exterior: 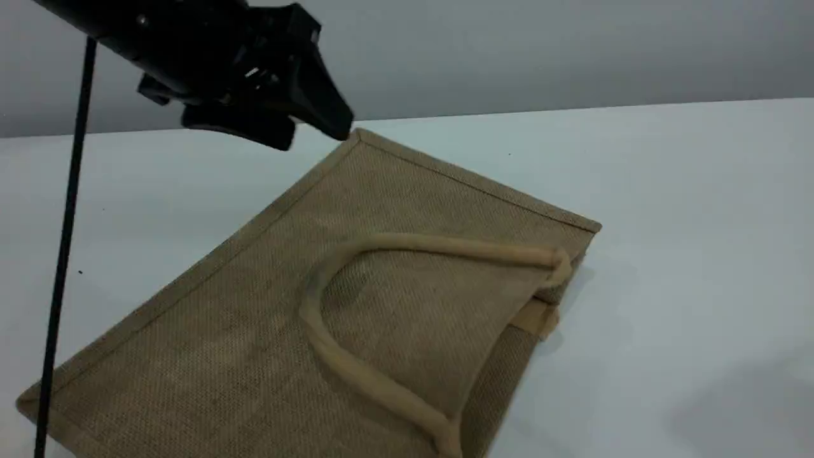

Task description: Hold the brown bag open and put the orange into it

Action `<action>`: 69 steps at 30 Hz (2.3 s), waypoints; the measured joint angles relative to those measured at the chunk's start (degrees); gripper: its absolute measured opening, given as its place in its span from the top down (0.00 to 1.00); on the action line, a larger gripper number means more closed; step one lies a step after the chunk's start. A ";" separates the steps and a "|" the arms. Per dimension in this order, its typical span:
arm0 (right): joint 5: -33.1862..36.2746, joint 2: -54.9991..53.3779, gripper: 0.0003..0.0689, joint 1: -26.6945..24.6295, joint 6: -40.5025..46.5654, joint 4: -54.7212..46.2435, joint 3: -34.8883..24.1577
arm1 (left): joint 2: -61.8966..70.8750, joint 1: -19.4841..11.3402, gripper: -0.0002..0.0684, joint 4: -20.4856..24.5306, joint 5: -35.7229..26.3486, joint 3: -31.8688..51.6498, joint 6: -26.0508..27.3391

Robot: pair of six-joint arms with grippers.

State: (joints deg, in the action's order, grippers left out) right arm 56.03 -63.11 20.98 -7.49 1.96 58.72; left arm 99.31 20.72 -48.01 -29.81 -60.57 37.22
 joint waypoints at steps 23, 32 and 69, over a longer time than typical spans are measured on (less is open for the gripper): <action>8.81 25.30 0.34 0.00 9.32 -6.24 -11.76 | -23.41 0.00 0.27 18.78 -22.34 0.01 -11.91; 8.20 45.41 0.34 0.00 10.29 -2.34 -20.49 | -39.46 0.00 0.27 27.33 -29.33 2.90 -20.17; 4.96 63.11 0.34 0.00 9.48 -0.73 -29.71 | -92.02 0.00 0.27 41.05 -31.13 30.95 -32.52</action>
State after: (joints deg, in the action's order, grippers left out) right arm 60.99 0.00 20.98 1.99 1.23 29.01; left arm 7.29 20.72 -6.97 -60.94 -29.61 4.70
